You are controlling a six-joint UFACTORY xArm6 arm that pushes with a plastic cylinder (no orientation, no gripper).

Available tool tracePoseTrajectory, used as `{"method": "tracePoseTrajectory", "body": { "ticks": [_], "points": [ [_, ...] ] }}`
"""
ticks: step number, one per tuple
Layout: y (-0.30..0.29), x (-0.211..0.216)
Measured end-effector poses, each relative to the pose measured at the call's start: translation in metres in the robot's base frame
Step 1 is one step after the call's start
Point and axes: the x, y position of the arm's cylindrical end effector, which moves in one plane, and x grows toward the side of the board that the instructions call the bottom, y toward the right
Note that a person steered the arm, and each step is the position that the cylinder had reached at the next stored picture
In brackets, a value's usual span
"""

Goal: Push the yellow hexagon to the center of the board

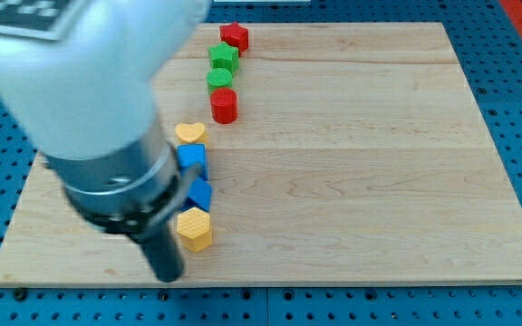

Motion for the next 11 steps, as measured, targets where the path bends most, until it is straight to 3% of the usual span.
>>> {"method": "tracePoseTrajectory", "body": {
  "ticks": [2, 3, 4, 5, 6, 7, 8, 9, 11],
  "points": [
    [0.087, -0.047],
    [0.064, -0.016],
    [-0.005, -0.019],
    [-0.007, -0.051],
    [0.060, -0.085],
    [0.117, -0.089],
    [0.117, -0.059],
    [0.166, -0.059],
    [0.131, -0.180]
  ]
}}
